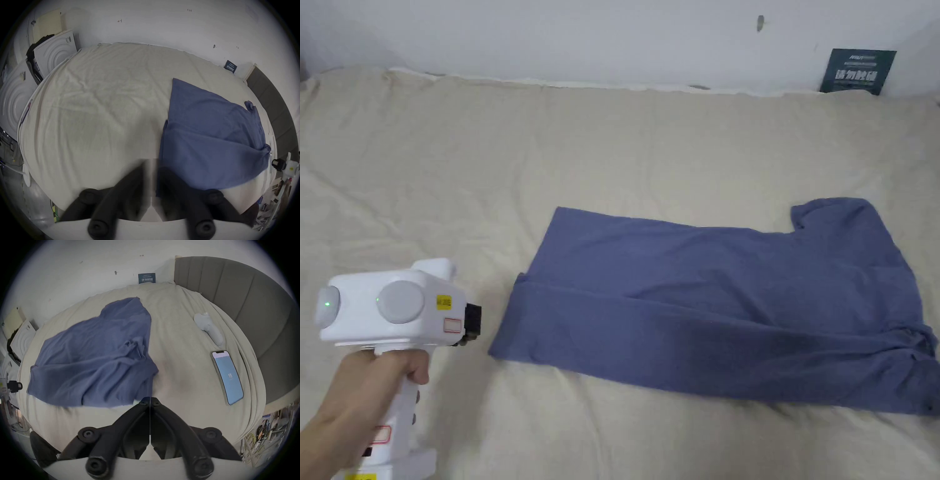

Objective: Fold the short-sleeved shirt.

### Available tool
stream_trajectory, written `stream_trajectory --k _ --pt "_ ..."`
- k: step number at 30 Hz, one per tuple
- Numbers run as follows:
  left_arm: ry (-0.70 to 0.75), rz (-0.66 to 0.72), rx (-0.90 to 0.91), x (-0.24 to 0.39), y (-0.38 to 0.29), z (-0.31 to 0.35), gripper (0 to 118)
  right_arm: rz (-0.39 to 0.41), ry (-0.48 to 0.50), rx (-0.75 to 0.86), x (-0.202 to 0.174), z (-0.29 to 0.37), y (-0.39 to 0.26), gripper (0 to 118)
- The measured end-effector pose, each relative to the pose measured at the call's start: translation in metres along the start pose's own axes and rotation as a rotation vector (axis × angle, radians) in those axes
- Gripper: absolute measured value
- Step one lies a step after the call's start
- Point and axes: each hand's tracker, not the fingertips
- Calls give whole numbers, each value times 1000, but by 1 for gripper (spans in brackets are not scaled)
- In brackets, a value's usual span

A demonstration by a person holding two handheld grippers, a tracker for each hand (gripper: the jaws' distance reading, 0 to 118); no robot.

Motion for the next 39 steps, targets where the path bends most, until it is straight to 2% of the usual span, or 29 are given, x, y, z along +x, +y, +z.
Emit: stream_trajectory --k 2,4,5,7,8,9,12,13,14,16,17,19,22,23,24,25,26,27,29,31,32,33,34,35,36,37,39 --pt "-8 8 16 2 -6 1 0 -10 50 -31 4 3 -1 0" --pt "-43 48 9 1 -7 -4 0 -23 46 -29 5 -4 -11 0" --pt "-59 63 4 1 -5 -7 18 -16 39 -29 4 -7 -14 0" --pt "-33 61 -31 9 -3 -20 109 14 30 -30 3 -9 -13 0" --pt "17 30 -96 8 -5 -20 116 9 21 -28 1 -7 -15 0" --pt "2 31 -15 10 5 -23 113 8 23 -26 1 -7 -14 0" --pt "19 16 -63 17 4 -55 112 7 27 -23 -2 -9 -9 0" --pt "37 6 -74 18 4 -61 108 7 23 -23 -2 -10 -8 0" --pt "52 1 -72 19 3 -65 85 6 18 -24 -3 -12 -7 0" --pt "30 -16 -70 32 -2 -53 10 1 19 -28 -1 -15 -4 0" --pt "19 -21 -63 35 -4 -50 5 4 13 -28 0 -16 -3 0" --pt "31 -49 -26 38 -3 -41 5 2 -3 -24 3 -18 1 0" --pt "-24 28 -25 30 1 -39 5 -27 19 -35 20 -35 12 0" --pt "-42 59 -30 27 3 -41 5 -36 17 -31 22 -38 15 27" --pt "-46 80 -33 26 4 -41 5 -46 8 -14 12 -34 14 69" --pt "-45 67 -31 26 4 -40 5 -103 47 -18 13 -39 18 106" --pt "-36 59 -23 27 4 -40 5 -135 73 -48 15 -48 20 118" --pt "-33 50 -26 27 5 -43 5 -159 106 -70 17 -56 23 118" --pt "-23 40 -29 30 6 -45 5 -171 91 -98 4 -61 23 118" --pt "-27 41 -33 30 6 -46 5 -154 86 -123 -2 -72 23 118" --pt "-26 40 -32 30 6 -47 5 -113 60 -147 -3 -77 27 118" --pt "-27 42 -34 29 7 -48 5 -80 62 -130 -4 -78 28 112" --pt "-30 47 -37 28 8 -48 5 -57 62 -100 -5 -75 27 84" --pt "-34 48 -38 28 7 -47 5 -47 79 -109 -6 -73 27 21" --pt "-44 48 -39 27 7 -46 5 -87 153 -98 -8 -68 26 10" --pt "-38 44 -39 28 7 -45 5 -78 108 -107 -11 -63 27 10" --pt "-37 16 -33 29 5 -38 5 -5 95 -78 -14 -56 26 10"
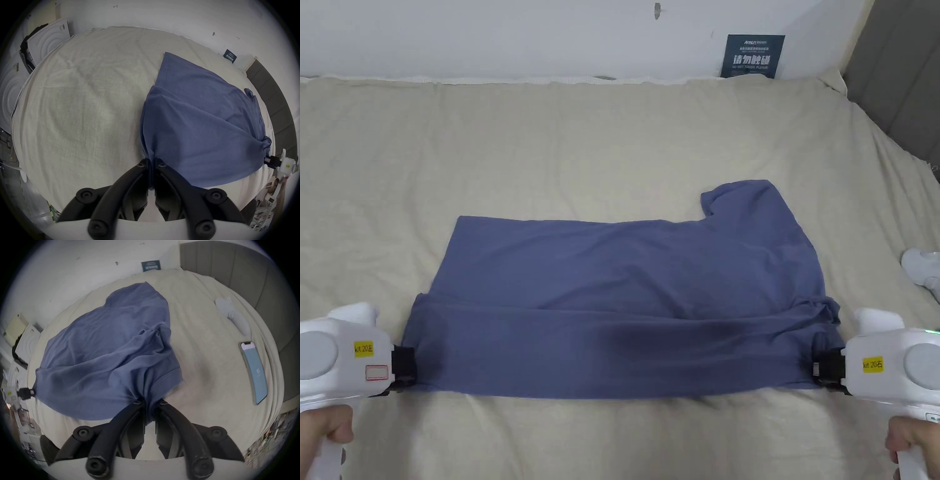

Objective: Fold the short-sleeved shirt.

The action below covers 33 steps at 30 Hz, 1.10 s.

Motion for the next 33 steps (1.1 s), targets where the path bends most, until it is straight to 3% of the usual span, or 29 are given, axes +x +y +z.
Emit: stream_trajectory --k 4,8,19,22,23,24,25,26,27,28,29,31,32,33 --pt "4 -10 16 -4 -5 19 5 -38 34 13 8 25 -5 10" --pt "11 -19 22 -10 -23 43 5 -24 52 13 13 49 -22 10" --pt "-22 1 -27 -38 -126 78 5 -40 72 -88 37 73 -121 10" --pt "-30 23 -42 -39 -130 76 5 -65 67 -93 38 69 -121 25" --pt "-39 16 -35 -38 -129 76 5 -78 44 -90 36 70 -119 25" --pt "-34 -5 -24 -36 -128 79 5 -80 -10 -78 35 72 -117 53" --pt "-24 -21 -17 -33 -127 82 13 -59 -34 -62 38 76 -114 83" --pt "26 -63 -3 -34 -124 86 64 -46 -30 -33 41 82 -111 104" --pt "48 -80 -8 -34 -122 87 109 -32 -51 0 42 90 -107 105" --pt "89 -81 -9 -34 -124 95 117 -15 -88 13 43 97 -103 105" --pt "90 -100 30 -30 -118 99 112 -12 -101 39 46 102 -100 105" --pt "117 -97 66 -28 -107 103 112 -19 -92 59 46 110 -90 104" --pt "110 -88 66 -32 -94 100 111 -23 -91 82 45 113 -85 96" --pt "84 -74 79 -32 -83 100 107 -25 -79 132 44 116 -80 78"
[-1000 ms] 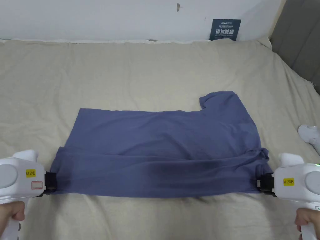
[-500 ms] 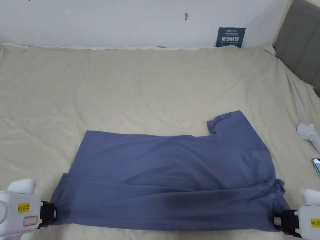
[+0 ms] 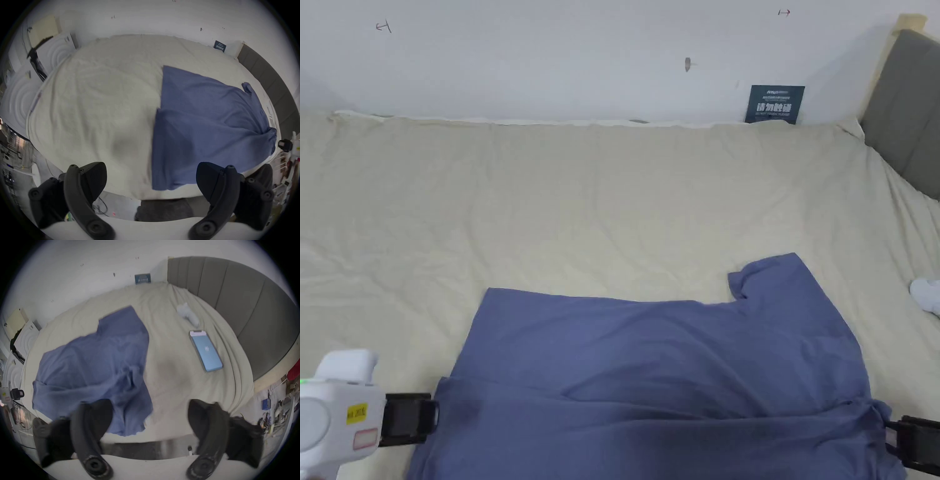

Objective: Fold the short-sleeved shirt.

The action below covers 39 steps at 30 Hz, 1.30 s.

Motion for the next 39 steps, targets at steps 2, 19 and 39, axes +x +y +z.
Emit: stream_trajectory --k 2,19,39 --pt "-67 39 67 5 20 2 43 -3 15 2 -7 -3 13 0" --pt "61 -62 -12 72 188 -172 111 19 6 0 -47 -79 116 0" --pt "-30 -67 -67 78 186 -173 1 49 -58 -161 -15 -164 179 118"
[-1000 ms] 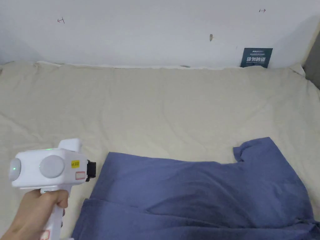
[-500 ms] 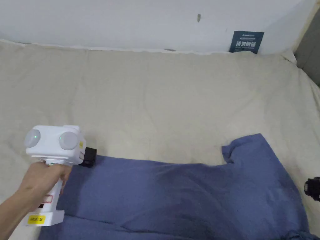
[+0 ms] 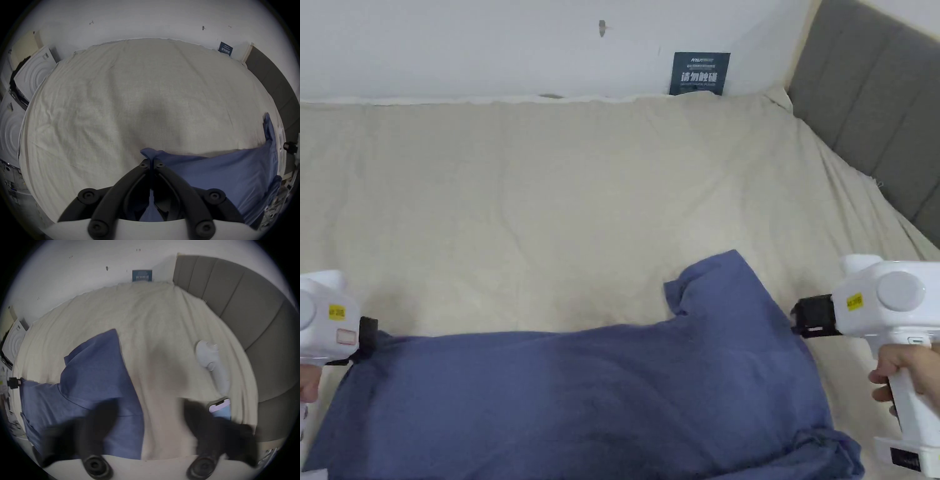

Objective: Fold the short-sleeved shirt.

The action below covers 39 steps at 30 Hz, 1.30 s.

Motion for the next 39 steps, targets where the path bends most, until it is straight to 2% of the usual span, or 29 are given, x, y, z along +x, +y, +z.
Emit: stream_trajectory --k 2,4,6,7,8,9,10,11,12,14,16,28,39 --pt "10 -9 -2 -1 0 -3 1 -14 96 -45 -2 -17 8 118" --pt "9 -7 -1 2 1 -2 1 3 35 -128 -7 -36 15 118" --pt "11 -8 -4 0 2 -4 1 55 12 -117 -13 -44 17 118" --pt "11 -7 -1 -1 2 -6 1 85 -8 -123 -16 -46 17 111" --pt "10 -9 -6 3 1 -4 1 97 -9 -119 -18 -47 16 75" --pt "12 -14 -10 2 1 -5 1 105 4 -105 -20 -43 15 49" --pt "13 -14 -11 1 1 -5 1 107 7 -89 -19 -39 15 38" --pt "11 -15 -9 -1 0 -6 1 106 9 -92 -16 -37 15 38" --pt "10 -15 -11 1 0 -5 1 96 21 -79 -15 -34 15 16" --pt "9 -12 -12 0 0 -4 1 89 61 -78 -18 -25 15 0" --pt "5 -9 -1 0 -2 2 1 87 41 -39 -20 -14 16 0" --pt "-40 35 104 -22 -30 83 1 56 111 101 -8 80 -15 0" --pt "-111 56 206 -54 -128 171 1 59 172 199 15 160 -120 0"
